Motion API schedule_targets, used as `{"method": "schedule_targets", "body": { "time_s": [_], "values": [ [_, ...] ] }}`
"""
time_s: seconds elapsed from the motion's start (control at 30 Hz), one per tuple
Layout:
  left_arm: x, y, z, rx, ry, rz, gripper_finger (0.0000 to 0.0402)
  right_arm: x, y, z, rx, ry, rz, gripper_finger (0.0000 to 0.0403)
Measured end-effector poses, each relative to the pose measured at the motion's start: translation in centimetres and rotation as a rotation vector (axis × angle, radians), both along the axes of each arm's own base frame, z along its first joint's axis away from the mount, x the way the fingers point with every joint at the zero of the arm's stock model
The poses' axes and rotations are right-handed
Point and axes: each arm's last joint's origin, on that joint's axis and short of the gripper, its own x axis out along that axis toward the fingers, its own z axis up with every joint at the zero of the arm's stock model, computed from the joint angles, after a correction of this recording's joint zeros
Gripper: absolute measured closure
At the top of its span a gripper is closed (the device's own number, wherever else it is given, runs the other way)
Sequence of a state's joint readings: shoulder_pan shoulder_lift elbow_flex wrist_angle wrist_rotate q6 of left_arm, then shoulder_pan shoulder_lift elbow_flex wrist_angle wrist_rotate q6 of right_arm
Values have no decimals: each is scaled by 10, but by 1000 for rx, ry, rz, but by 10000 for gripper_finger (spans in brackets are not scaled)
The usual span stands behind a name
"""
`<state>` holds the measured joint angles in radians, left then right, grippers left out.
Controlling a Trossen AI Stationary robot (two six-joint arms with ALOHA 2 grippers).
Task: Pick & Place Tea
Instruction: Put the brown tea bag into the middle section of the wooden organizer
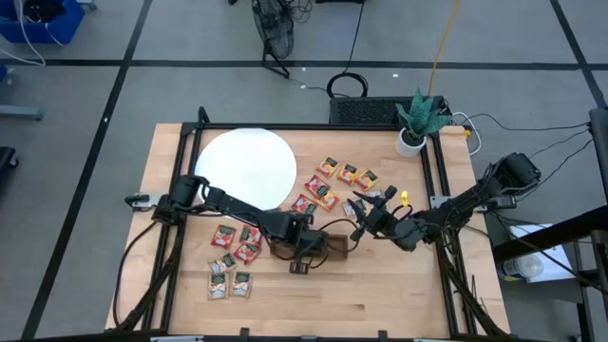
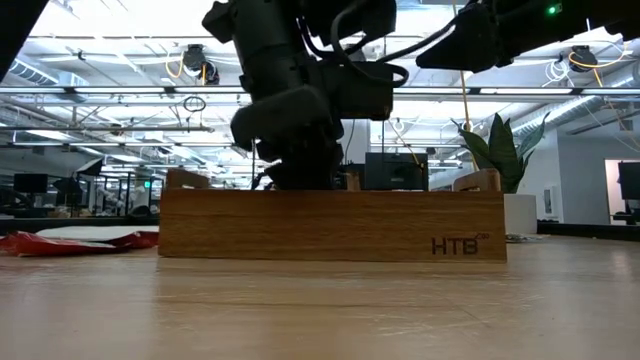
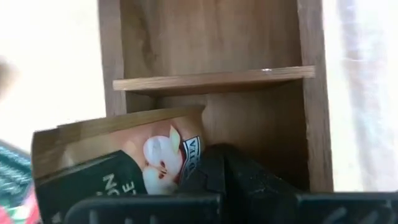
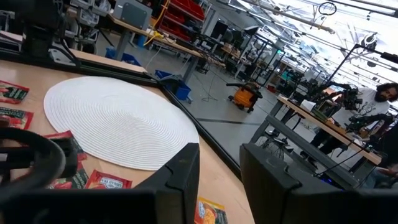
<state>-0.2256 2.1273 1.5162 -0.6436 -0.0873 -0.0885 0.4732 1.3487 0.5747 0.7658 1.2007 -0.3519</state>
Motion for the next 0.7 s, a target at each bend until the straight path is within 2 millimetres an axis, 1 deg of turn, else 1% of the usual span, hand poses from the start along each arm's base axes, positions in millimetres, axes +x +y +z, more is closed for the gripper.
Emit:
{"method": "schedule_targets", "body": {
  "time_s": [0.23, 0.47, 0.7],
  "values": [
    [-1, 3, 1, 58, -6, 46, 401, 0, 0, 0, 0, 0, 0, 298],
    [-2, 3, 3, 60, -10, 51, 389, 0, 0, 0, 0, 0, 1, 298],
    [-2, 3, 4, 62, -12, 37, 386, 0, 0, 0, 0, 0, 1, 298]
  ]
}}
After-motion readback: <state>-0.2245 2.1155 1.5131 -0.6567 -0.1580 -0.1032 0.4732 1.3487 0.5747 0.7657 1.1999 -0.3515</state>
